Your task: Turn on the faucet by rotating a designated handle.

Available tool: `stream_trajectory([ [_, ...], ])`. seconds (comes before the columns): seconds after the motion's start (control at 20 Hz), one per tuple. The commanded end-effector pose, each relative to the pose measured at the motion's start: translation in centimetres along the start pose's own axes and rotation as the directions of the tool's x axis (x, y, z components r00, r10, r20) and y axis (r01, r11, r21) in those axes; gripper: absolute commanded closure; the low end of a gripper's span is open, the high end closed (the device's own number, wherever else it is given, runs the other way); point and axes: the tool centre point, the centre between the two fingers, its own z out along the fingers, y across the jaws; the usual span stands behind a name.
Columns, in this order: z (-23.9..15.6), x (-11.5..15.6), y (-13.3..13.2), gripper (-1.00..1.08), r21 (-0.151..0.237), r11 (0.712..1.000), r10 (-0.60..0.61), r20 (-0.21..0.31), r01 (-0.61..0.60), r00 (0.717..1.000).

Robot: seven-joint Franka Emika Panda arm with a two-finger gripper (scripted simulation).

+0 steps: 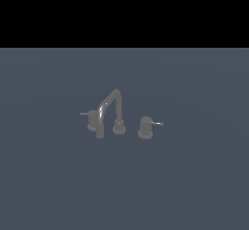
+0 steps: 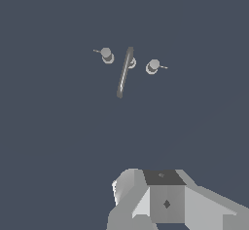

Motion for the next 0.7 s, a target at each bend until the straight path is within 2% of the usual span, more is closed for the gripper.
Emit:
stream_trajectory([
  [0.0,0.0,0.0,0.0,1.08,0.0,1.0,0.0,0.0,0.0,1.0],
  [0.3,0.6,0.4,-0.2,1.08,0.0,1.0,0.025,0.0,-0.025,1.0],
  [0.65,2.7,1.7,-0.7,1.08,0.0,0.993,0.116,-0.002,-0.116,0.993],
])
